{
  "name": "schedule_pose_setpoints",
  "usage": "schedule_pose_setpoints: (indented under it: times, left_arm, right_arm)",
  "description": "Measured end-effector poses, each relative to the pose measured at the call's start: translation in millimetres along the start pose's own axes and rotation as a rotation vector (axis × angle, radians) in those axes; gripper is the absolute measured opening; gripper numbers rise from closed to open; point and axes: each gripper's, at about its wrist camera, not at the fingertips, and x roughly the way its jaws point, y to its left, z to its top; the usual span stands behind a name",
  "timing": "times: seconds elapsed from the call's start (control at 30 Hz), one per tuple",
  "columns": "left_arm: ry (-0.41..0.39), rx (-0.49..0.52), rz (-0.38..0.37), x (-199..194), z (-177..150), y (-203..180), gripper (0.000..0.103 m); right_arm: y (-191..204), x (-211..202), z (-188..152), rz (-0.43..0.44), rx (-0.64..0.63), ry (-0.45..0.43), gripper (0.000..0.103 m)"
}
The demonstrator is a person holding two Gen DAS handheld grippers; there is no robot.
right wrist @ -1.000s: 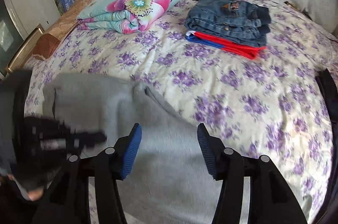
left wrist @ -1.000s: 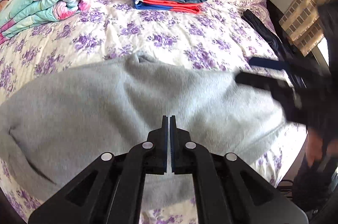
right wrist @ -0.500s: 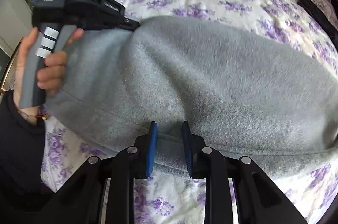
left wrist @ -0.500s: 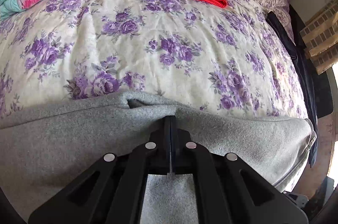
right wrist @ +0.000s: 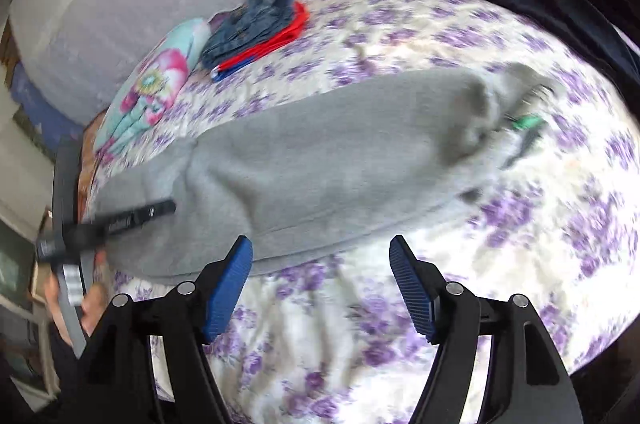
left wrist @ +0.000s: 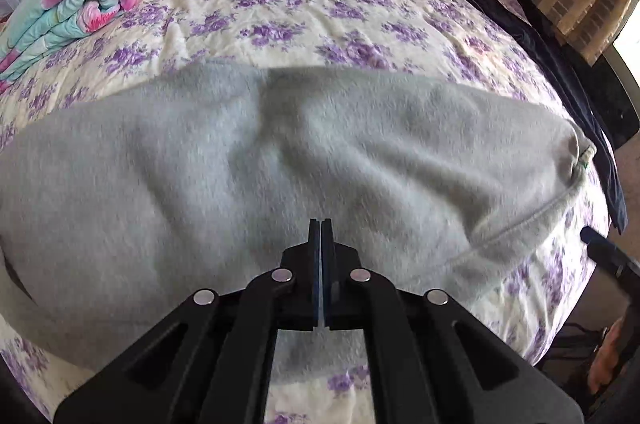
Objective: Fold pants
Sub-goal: 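Grasp the cuffs again with the right tool while the left tool holds the fold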
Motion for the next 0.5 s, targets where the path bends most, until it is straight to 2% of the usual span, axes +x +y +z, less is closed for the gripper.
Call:
schedule_pose_setpoints:
  times: [0.07,0.1,0.13,0.2,0.3,0.4,0.5]
  left_arm:
    - [0.018,-0.023,0.022,18.3,-18.6,3.1,0.001]
    - [-0.028,-0.026,0.017,16.1,-24.3,4.6,0.001]
    - [-0.033,-0.012,0.026,14.5,-27.3,3.3,0.001]
    - [-0.016,-0.01,0.037,10.6,-26.8,2.1,0.001]
    - [0.011,-0.019,0.026,7.0,-24.5,3.9,0.001]
    - [0.031,-0.039,-0.064,2.2,-17.7,1.0,0.001]
    - [0.018,-0.032,-0.149,-3.9,-0.1,-18.0,0.001]
  right_arm:
    - [-38.2,3.0,7.4,0.075,0.171,0.027,0.073]
    - [-55.9,5.2,11.7,0.091,0.241,0.023,0.073]
    - [-69.4,5.1,16.2,0.088,0.284,0.006,0.073]
    - [-90.8,5.1,24.0,0.075,0.331,-0.022,0.073]
    - [-110.1,12.4,34.3,0.122,0.37,-0.018,0.073]
    - [-120.0,29.7,43.9,0.173,0.384,0.002,0.073]
    - [-118.7,46.3,55.0,0.223,0.366,0.017,0.075]
